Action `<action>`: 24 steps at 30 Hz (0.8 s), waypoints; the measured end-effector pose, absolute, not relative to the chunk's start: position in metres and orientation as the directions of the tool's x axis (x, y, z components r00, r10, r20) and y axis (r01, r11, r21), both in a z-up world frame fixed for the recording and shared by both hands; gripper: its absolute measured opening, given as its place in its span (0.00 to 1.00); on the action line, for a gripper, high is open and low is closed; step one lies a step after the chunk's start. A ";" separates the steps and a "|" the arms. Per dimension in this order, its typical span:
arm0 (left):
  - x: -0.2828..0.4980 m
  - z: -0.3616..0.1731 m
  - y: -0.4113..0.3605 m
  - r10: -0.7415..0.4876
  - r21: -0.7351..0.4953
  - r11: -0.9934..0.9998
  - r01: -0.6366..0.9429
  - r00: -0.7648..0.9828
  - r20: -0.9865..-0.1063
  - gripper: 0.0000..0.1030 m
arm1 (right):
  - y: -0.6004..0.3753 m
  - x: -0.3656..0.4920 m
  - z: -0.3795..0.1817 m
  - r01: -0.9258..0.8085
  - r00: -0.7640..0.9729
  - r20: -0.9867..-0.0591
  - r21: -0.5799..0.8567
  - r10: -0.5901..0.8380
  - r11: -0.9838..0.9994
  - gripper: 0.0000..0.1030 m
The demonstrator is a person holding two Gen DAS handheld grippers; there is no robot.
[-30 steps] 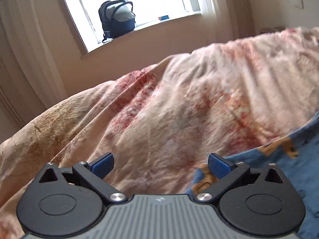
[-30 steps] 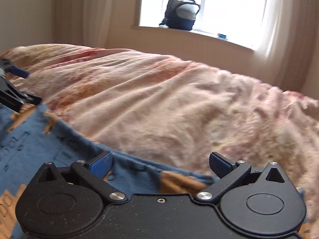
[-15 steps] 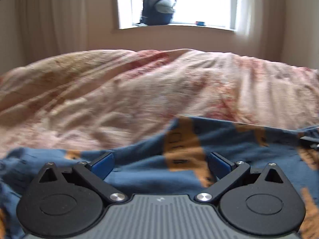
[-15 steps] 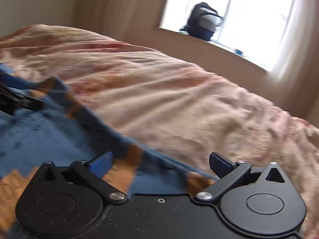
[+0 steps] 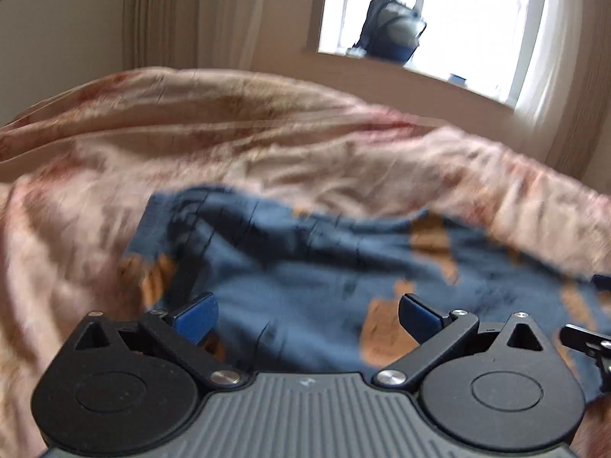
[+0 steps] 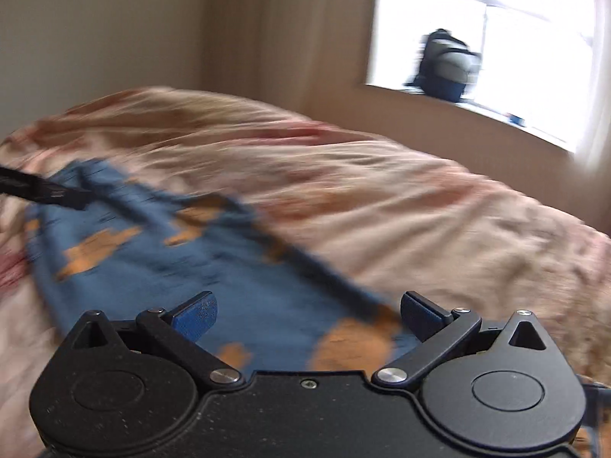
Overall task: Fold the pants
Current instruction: 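Move the left gripper to the elastic waistband of the blue pants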
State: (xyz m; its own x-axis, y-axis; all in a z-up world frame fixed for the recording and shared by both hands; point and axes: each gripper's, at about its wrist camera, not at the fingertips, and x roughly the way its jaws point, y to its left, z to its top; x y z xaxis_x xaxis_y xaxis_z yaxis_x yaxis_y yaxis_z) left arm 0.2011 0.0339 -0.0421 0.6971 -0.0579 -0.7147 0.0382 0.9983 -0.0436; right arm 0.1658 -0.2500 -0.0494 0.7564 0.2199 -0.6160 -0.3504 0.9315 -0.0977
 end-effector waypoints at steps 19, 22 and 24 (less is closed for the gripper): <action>0.173 -0.043 0.159 0.037 -0.390 0.769 -0.506 0.644 -0.764 1.00 | -0.207 0.144 -0.030 -0.286 0.813 -0.549 -0.087 0.194 0.954 0.99; 0.164 -0.046 0.163 0.029 -0.449 0.729 -0.516 0.679 -0.734 1.00 | -0.194 0.180 -0.020 -0.291 0.780 -0.590 -0.045 0.210 0.956 0.99; 0.163 -0.047 0.162 0.019 -0.471 0.730 -0.495 0.704 -0.710 1.00 | -0.187 0.210 -0.010 -0.293 0.773 -0.597 -0.035 0.215 0.955 0.99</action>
State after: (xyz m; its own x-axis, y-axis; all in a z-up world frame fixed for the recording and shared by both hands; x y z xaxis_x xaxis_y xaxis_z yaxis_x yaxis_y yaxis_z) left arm 0.1630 0.1618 -0.0466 0.7035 0.0186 -0.7104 -0.4949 0.7302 -0.4710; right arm 0.2097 -0.1871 -0.0104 0.7729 0.2152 -0.5969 -0.2932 0.9554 -0.0351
